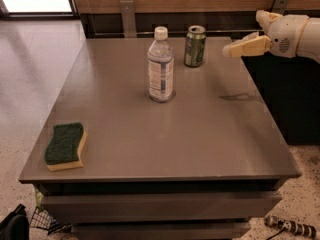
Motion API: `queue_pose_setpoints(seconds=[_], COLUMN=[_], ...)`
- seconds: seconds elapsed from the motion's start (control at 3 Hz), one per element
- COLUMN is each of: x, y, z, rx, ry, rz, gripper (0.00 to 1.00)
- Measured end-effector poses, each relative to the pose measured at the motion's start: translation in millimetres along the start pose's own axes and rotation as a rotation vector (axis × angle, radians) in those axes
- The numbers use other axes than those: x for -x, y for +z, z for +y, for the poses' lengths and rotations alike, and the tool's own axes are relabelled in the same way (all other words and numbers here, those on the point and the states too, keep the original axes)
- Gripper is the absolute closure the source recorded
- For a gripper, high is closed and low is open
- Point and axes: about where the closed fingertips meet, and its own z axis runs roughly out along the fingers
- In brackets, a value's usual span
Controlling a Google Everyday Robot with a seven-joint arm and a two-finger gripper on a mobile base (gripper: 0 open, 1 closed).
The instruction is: Move green can near sponge
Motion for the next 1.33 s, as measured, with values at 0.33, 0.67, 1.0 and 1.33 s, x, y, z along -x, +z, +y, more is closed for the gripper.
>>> queue_pose_setpoints(seconds=[0.33, 0.67, 1.0, 1.33], x=[-8.8, -22.3, -36.6, -50.2], y=[26.8, 54.5, 77.1, 96.9], z=[-11.7, -24.1, -29.1, -29.0], rx=[0.011, 0.017, 0.029, 0.049], ry=[0.024, 0.052, 0.079, 0.107], rz=[-0.017, -0.026, -0.034, -0.04], gripper=[0.0, 0.0, 0.0, 0.0])
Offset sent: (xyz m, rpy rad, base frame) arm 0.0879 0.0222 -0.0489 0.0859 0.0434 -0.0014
